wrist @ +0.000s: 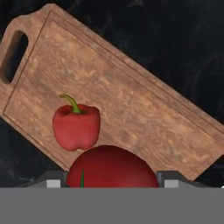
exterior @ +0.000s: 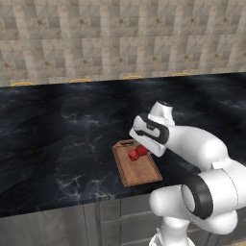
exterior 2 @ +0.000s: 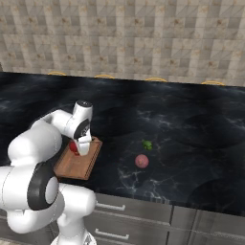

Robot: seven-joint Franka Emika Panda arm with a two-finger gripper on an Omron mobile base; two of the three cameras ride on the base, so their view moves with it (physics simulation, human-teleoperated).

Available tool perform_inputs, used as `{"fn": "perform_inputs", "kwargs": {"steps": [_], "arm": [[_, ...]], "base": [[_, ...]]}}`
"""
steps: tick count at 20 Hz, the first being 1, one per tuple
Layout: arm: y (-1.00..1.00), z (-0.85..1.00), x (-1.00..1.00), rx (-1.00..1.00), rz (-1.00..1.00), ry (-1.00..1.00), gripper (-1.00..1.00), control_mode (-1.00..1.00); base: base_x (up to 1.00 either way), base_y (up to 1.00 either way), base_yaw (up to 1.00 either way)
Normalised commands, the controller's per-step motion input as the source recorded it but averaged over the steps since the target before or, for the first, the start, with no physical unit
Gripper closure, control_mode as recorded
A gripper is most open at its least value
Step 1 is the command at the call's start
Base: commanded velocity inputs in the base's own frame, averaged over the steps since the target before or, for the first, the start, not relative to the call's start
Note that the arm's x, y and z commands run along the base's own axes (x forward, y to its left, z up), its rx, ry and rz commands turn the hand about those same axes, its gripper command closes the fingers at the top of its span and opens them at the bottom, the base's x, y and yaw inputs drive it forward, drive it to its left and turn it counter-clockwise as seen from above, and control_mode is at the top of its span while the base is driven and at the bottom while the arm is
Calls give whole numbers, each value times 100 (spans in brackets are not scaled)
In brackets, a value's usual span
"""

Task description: Place the avocado, onion, tomato, and bell pepper on the cutting board.

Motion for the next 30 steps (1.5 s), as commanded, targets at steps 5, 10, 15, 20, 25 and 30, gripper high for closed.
{"fn": "perform_inputs", "kwargs": {"steps": [5, 10, 15, 20, 25, 30], "arm": [[65, -3, -13, 0, -4, 1, 100, -100], [36, -12, 10, -1, -4, 1, 100, -100], [0, -17, 2, -4, 0, 3, 100, -100], [0, -30, 4, -8, 0, 5, 100, -100], [0, -22, 3, -4, 0, 4, 100, -100], [0, -3, 0, -1, 0, 0, -100, -100]], "base": [[0, 0, 0], [0, 0, 0], [0, 0, 0], [0, 0, 0], [0, 0, 0], [0, 0, 0]]}}
